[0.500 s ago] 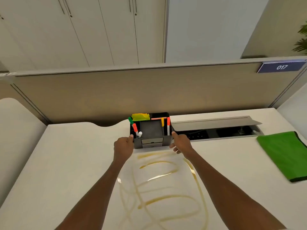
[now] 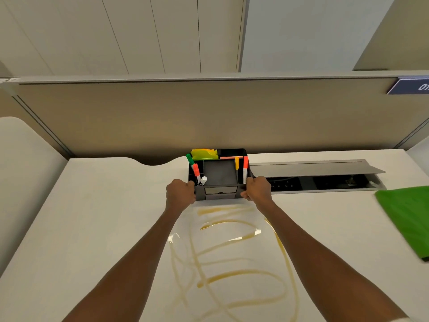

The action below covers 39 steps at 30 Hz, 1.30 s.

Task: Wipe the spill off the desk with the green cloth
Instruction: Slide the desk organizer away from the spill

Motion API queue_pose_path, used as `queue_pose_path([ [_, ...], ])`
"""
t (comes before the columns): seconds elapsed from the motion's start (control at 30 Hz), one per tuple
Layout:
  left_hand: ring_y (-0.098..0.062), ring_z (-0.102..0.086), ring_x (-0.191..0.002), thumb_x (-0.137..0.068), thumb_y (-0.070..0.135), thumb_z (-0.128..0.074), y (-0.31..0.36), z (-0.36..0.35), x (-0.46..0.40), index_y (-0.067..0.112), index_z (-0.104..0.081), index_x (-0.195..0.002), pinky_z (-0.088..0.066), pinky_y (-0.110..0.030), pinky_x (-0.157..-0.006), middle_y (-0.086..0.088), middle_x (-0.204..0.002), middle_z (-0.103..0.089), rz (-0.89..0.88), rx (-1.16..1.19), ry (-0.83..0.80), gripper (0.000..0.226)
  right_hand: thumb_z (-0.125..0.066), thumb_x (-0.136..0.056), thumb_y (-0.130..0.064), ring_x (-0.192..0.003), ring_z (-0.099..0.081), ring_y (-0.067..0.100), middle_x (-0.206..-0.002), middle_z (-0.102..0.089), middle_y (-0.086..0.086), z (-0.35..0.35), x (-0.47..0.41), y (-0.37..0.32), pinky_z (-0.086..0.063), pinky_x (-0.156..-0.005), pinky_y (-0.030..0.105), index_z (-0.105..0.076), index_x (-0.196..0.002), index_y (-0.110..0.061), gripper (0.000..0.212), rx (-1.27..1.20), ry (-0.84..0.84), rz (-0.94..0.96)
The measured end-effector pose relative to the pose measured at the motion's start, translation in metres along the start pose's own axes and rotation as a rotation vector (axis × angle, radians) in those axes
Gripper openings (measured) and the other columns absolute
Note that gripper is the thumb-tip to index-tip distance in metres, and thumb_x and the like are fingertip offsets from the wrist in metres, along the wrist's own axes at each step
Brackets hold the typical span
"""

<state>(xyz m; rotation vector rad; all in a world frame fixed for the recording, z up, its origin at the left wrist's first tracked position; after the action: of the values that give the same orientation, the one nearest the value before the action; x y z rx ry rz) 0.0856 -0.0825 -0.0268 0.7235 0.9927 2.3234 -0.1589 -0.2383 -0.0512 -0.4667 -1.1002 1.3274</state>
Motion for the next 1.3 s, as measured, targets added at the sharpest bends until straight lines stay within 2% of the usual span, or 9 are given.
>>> queue_pose_path([
  [0.13, -0.035, -0.070, -0.073, -0.094, 0.023, -0.048, 0.007, 0.005, 0.002, -0.012, -0.068, -0.078, -0.058, -0.045, -0.078, -0.024, -0.075, -0.072, -0.058, -0.137, 0.009, 0.043, -0.042, -0.102, -0.013, -0.050, -0.059, 0.019, -0.069, -0.059, 0.016, -0.003, 0.001, -0.005, -0.050, -0.045, 0.024, -0.054, -0.078, -0.003, 0.029, 0.023, -0.001, 0.024],
  [0.23, -0.035, -0.069, -0.076, -0.094, 0.022, -0.050, 0.005, 0.014, 0.002, -0.011, -0.068, -0.077, -0.054, -0.043, -0.074, -0.024, -0.077, -0.072, -0.069, -0.193, 0.016, 0.042, -0.044, -0.099, -0.009, -0.052, -0.060, 0.024, -0.063, -0.056, 0.016, -0.008, 0.006, -0.014, -0.053, -0.053, 0.032, -0.050, -0.066, -0.003, 0.034, 0.034, 0.009, 0.068],
  [0.37, -0.037, -0.067, -0.078, -0.092, 0.023, -0.048, 0.000, 0.042, 0.002, -0.012, -0.069, -0.078, -0.054, -0.044, -0.075, -0.026, -0.076, -0.071, -0.073, -0.196, 0.061, 0.043, -0.043, -0.099, -0.011, -0.058, -0.062, 0.028, -0.070, -0.062, 0.021, -0.024, 0.017, -0.035, -0.055, -0.056, 0.036, -0.054, -0.071, -0.001, 0.032, 0.032, -0.020, 0.121],
  [0.5, -0.038, -0.067, -0.080, -0.091, 0.023, -0.046, -0.013, 0.080, 0.004, -0.013, -0.069, -0.077, -0.055, -0.047, -0.079, -0.027, -0.075, -0.071, -0.058, -0.158, 0.109, 0.045, -0.044, -0.096, -0.007, -0.053, -0.061, 0.030, -0.064, -0.063, 0.021, -0.051, 0.035, -0.066, -0.058, -0.062, 0.044, -0.051, -0.057, -0.003, 0.039, 0.063, -0.038, 0.213],
  [0.8, -0.041, -0.068, -0.081, -0.088, 0.017, -0.048, -0.074, 0.168, 0.022, -0.017, -0.065, -0.075, -0.055, -0.045, -0.076, -0.029, -0.077, -0.070, 0.045, -0.146, 0.197, 0.040, -0.042, -0.096, -0.011, -0.049, -0.058, 0.027, -0.070, -0.065, 0.021, -0.141, 0.084, -0.100, -0.056, -0.059, 0.037, -0.056, -0.070, 0.002, 0.033, 0.107, -0.171, 0.265],
  [0.87, -0.042, -0.067, -0.078, -0.087, 0.016, -0.049, -0.092, 0.187, 0.027, -0.018, -0.062, -0.073, -0.053, -0.042, -0.070, -0.030, -0.076, -0.070, 0.082, -0.157, 0.225, 0.039, -0.042, -0.098, -0.012, -0.050, -0.059, 0.026, -0.072, -0.066, 0.022, -0.164, 0.095, -0.103, -0.056, -0.062, 0.036, -0.059, -0.073, 0.004, 0.034, 0.127, -0.209, 0.272],
  [0.97, -0.042, -0.062, -0.071, -0.085, 0.014, -0.051, -0.115, 0.209, 0.034, -0.015, -0.056, -0.065, -0.047, -0.038, -0.061, -0.028, -0.072, -0.068, 0.109, -0.205, 0.241, 0.035, -0.043, -0.099, -0.013, -0.049, -0.058, 0.022, -0.071, -0.065, 0.017, -0.194, 0.110, -0.107, -0.050, -0.052, 0.027, -0.055, -0.071, 0.001, 0.033, 0.176, -0.257, 0.284],
  [1.1, -0.042, -0.068, -0.080, -0.089, 0.015, -0.050, -0.146, 0.228, 0.042, -0.012, -0.065, -0.074, -0.056, -0.046, -0.077, -0.028, -0.078, -0.071, 0.137, -0.182, 0.262, 0.034, -0.045, -0.101, -0.015, -0.057, -0.059, 0.022, -0.076, -0.064, 0.013, -0.226, 0.125, -0.109, -0.041, -0.046, 0.021, -0.057, -0.078, 0.000, 0.030, 0.234, -0.329, 0.296],
  [1.3, -0.044, -0.066, -0.079, -0.084, 0.015, -0.048, -0.175, 0.242, 0.055, -0.011, -0.065, -0.068, -0.054, -0.048, -0.077, -0.027, -0.071, -0.070, 0.163, -0.175, 0.292, 0.035, -0.045, -0.100, -0.014, -0.057, -0.058, 0.019, -0.075, -0.062, 0.011, -0.257, 0.142, -0.109, -0.041, -0.047, 0.019, -0.056, -0.076, -0.002, 0.029, 0.282, -0.406, 0.320],
])
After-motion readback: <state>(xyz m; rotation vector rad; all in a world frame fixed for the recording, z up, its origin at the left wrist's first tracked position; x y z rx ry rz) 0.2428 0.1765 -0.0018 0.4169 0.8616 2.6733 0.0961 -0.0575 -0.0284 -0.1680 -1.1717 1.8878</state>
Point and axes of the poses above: each hand's wrist, its own x-axis away from the middle knuckle, its own z-axis out of the back of the hand, y = z × x, the point moved 10 cm from there along -x, towards the middle knuckle
